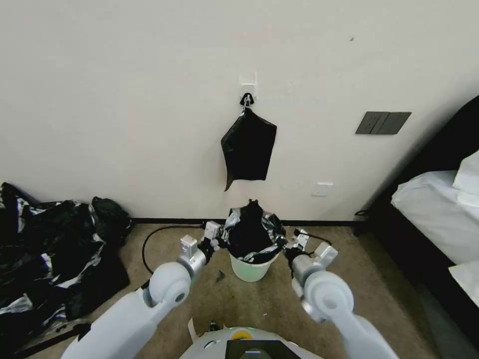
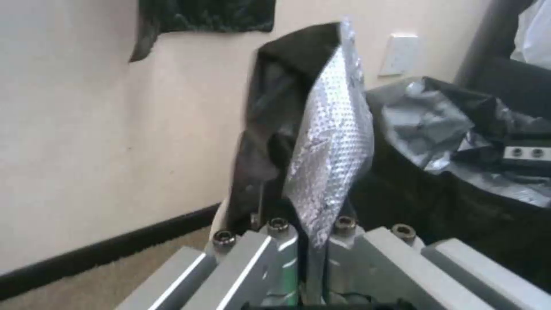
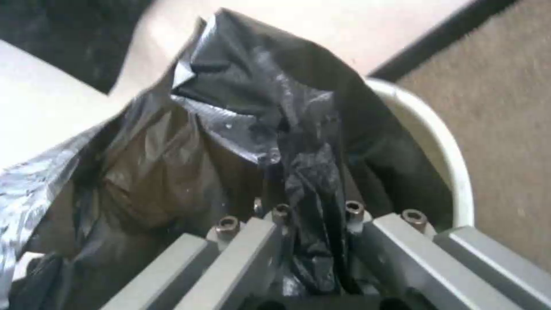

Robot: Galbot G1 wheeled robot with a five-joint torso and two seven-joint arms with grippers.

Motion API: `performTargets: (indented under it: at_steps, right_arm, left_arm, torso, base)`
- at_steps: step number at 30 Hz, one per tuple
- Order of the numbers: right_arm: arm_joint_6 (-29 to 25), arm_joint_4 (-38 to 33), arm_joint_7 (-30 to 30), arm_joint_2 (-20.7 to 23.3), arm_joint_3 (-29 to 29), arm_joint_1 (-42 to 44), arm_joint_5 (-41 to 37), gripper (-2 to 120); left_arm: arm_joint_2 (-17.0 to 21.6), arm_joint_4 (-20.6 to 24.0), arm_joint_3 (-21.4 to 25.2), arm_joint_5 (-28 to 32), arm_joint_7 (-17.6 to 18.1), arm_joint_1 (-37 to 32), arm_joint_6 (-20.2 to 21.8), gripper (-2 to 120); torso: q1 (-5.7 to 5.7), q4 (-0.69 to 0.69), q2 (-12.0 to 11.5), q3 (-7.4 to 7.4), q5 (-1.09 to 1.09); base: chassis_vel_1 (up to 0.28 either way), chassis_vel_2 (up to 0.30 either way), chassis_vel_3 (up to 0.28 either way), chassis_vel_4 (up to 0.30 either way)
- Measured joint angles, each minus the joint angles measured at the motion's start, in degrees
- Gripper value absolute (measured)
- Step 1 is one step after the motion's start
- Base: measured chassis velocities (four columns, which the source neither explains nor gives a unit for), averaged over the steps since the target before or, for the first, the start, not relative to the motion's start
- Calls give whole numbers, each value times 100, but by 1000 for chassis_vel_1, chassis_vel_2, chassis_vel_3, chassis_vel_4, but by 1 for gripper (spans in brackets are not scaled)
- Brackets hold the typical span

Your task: Place a trash bag onto the trash bin.

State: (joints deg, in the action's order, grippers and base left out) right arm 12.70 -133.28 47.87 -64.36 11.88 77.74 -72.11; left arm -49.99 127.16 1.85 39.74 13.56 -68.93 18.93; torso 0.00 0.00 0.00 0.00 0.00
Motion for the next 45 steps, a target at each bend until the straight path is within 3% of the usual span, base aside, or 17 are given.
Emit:
performTargets:
  at_steps: [5,8,10,14,24,31,45]
  right_arm:
    - [-95,-115,362,-52,-21,91,27,0]
    - [-136,-177,551,-77,4,211,24,0]
    - [-174,-85,755,-338,113,531,32,0]
    - [-179,-15,762,-542,199,773,79,0]
    - [-170,395,624,-840,289,1016,124,0]
    - [-219,1177,203,-960,402,704,188,0]
    - [-226,1722,-273,-982,650,401,208,0]
  left_arm:
    - [-76,274,249,-335,55,-862,-97,0]
    - [-209,289,365,-457,274,-1325,-254,0]
    - [-484,-17,396,-448,815,-1432,-447,0]
    - [-713,-300,416,-400,957,-1464,-504,0]
    - [-1172,-905,225,-524,811,-1513,-564,0]
    - [-1510,-1475,133,-538,577,-1141,-595,0]
    - [-1715,-2060,156,-585,318,-877,-684,0]
  torso:
    - [0,2,0,0,0]
    - [0,3,0,0,0]
    - [0,-1,0,0,0]
    - [0,-1,0,0,0]
    - [0,0,0,0,1]
    - [0,0,0,0,2]
    - [0,0,0,0,1]
  base:
    - [0,0,0,0]
    - [0,0,0,0]
    - [0,0,0,0]
    - [0,0,0,0]
    - [0,0,0,0]
    - [0,0,0,0]
    - [0,0,0,0]
